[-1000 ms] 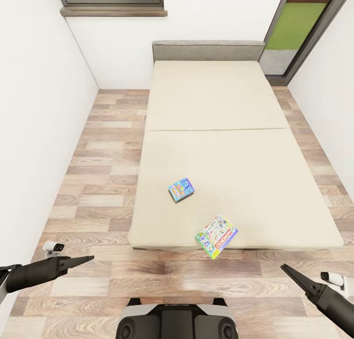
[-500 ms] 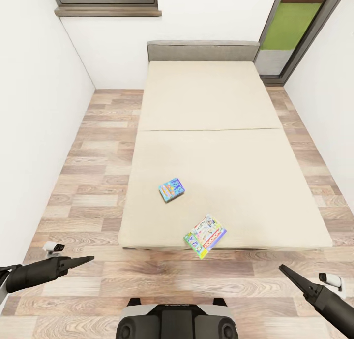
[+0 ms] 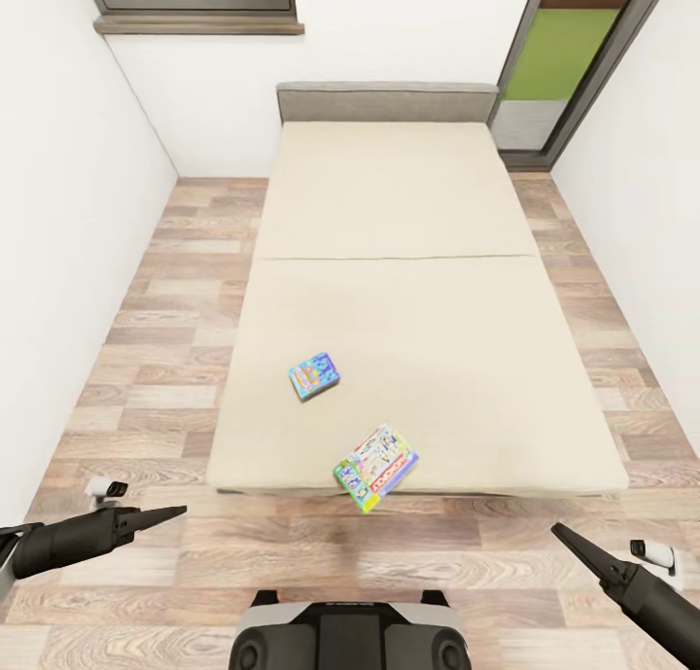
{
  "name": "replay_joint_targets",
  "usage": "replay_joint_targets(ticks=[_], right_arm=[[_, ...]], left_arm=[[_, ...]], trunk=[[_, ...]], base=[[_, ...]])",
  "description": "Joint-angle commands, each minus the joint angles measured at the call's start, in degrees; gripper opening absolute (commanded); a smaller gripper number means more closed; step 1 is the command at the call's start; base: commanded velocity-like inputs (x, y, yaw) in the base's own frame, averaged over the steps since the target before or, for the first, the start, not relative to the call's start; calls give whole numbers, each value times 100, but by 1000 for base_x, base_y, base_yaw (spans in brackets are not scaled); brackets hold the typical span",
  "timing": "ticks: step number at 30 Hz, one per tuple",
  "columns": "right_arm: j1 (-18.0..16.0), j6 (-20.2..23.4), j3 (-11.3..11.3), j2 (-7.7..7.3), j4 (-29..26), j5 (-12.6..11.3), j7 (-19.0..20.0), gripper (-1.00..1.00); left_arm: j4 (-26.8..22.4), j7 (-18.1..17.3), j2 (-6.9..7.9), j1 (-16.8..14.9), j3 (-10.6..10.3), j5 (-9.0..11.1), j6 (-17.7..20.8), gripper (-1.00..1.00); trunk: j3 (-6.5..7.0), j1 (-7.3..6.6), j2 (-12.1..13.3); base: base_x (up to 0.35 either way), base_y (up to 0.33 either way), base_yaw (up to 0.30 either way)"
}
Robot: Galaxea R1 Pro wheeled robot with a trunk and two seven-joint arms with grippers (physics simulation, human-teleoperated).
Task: Put all the toys in the child's room - the three board games (two on the bed and one on the table), the two jigsaw puzzles on the table, and the tennis ball on the table - inside the toy box on the table in the child's room.
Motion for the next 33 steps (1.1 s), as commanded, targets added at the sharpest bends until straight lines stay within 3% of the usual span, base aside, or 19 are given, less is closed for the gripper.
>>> replay_joint_targets(ticks=[1, 33], right_arm=[[2, 35, 0, -2, -3, -31, -6, 100], [0, -65, 3, 39, -3, -27, 13, 100]], left_arm=[[-2, -20, 1, 0, -2, 0, 61, 100], [-2, -20, -1, -1, -1, -48, 66, 100]], trunk=[[1, 4, -9], [294, 4, -9]], base=[[0, -43, 0], [0, -3, 0]])
